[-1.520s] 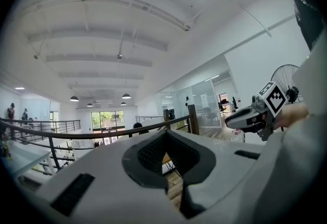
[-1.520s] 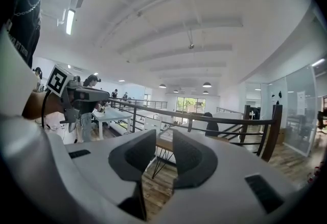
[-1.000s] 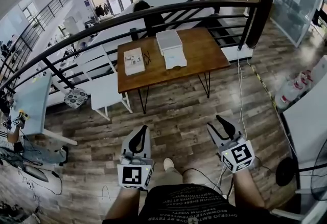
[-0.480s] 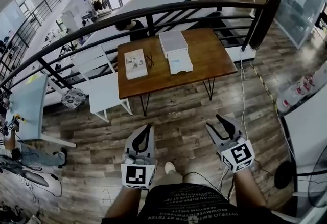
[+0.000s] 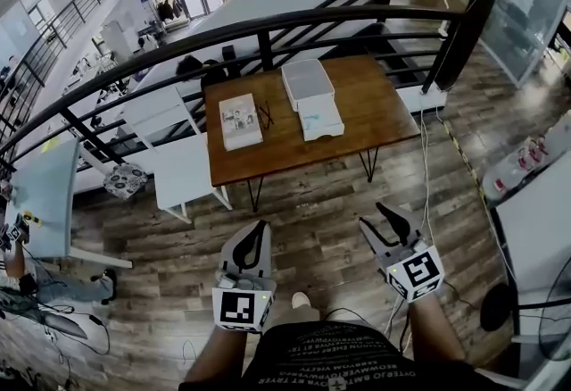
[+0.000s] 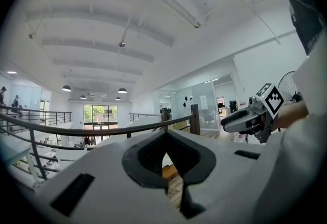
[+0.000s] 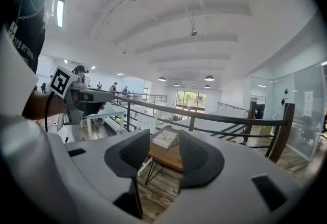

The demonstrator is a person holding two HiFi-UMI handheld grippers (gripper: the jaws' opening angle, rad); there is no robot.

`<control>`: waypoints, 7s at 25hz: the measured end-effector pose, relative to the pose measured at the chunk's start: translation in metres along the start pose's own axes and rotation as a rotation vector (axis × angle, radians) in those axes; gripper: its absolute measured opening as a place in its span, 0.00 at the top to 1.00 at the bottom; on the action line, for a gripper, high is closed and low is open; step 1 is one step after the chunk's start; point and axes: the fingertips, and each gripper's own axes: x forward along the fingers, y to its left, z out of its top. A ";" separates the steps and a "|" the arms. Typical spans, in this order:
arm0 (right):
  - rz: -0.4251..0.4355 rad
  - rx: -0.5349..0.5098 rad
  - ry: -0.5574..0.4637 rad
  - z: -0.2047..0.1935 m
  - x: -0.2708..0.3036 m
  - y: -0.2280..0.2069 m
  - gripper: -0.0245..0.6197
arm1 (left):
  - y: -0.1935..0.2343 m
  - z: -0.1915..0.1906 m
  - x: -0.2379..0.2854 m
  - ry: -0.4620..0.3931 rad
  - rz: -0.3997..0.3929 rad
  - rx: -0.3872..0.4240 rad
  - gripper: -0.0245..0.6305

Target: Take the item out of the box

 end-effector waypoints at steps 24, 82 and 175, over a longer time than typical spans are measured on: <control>-0.034 0.026 0.002 0.020 0.025 0.005 0.70 | 0.040 0.000 0.014 0.035 -0.030 0.008 0.95; 0.181 0.021 -0.034 0.008 0.147 -0.262 0.74 | -0.020 0.017 0.286 0.062 0.088 0.034 0.95; 0.358 0.037 0.857 -0.325 0.581 -0.266 0.55 | 0.270 -0.112 0.490 0.266 0.135 -0.108 0.95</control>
